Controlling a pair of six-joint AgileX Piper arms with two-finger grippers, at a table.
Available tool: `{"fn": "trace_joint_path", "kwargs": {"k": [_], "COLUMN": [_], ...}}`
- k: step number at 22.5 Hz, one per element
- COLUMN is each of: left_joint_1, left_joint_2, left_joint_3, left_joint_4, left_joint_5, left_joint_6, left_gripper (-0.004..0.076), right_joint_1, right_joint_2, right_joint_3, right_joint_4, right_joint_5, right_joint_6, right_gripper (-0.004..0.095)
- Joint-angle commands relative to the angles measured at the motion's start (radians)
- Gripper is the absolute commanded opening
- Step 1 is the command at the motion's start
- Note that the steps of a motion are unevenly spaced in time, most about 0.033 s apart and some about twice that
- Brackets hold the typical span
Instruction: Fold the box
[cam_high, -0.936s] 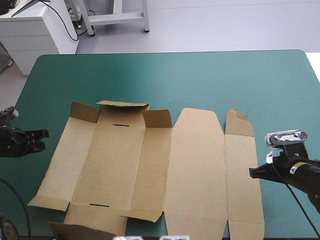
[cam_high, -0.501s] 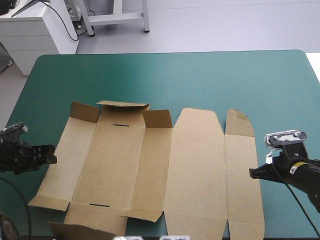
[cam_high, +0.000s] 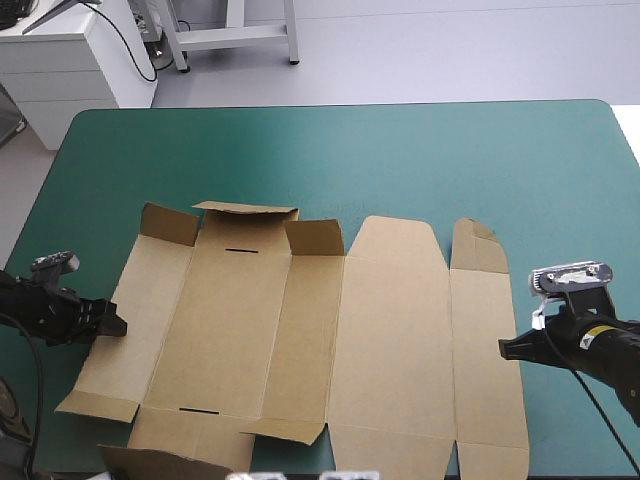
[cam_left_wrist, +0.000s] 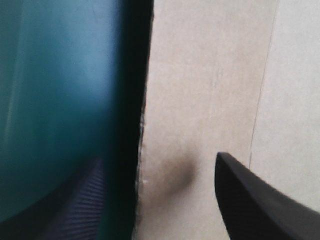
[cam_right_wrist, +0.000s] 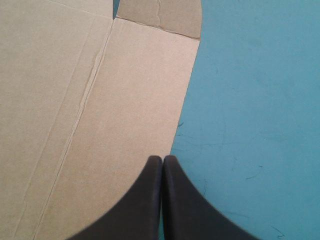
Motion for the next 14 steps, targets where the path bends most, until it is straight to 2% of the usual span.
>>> {"fn": "trace_joint_path", "kwargs": {"k": [1,4,7,14], "left_joint_1": [0.003,0.003,-0.007,-0.068], "left_joint_2": [0.031,0.105,0.134,0.134], "left_joint_3": [-0.021,-0.021,-0.019,-0.019], "left_joint_4": [-0.045,-0.117,-0.208,-0.129], "left_joint_5": [0.057,0.142,0.142,0.142], "left_joint_6": [0.022,0.022,0.039,0.008], "left_gripper": [0.0453,0.0453,0.0453,0.0453], "right_joint_1": [-0.009,-0.009,-0.009,-0.009], "right_joint_2": [-0.005,-0.005,-0.005,-0.005], "right_joint_3": [-0.025,-0.025,-0.025,-0.025], "right_joint_4": [-0.004,-0.004,-0.004,-0.004], "right_joint_5": [-0.037,-0.035,-0.035,-0.041], "right_joint_6": [-0.012,-0.012,-0.012,-0.006], "right_gripper": [-0.0021,-0.0021,-0.0021,-0.0021]}}
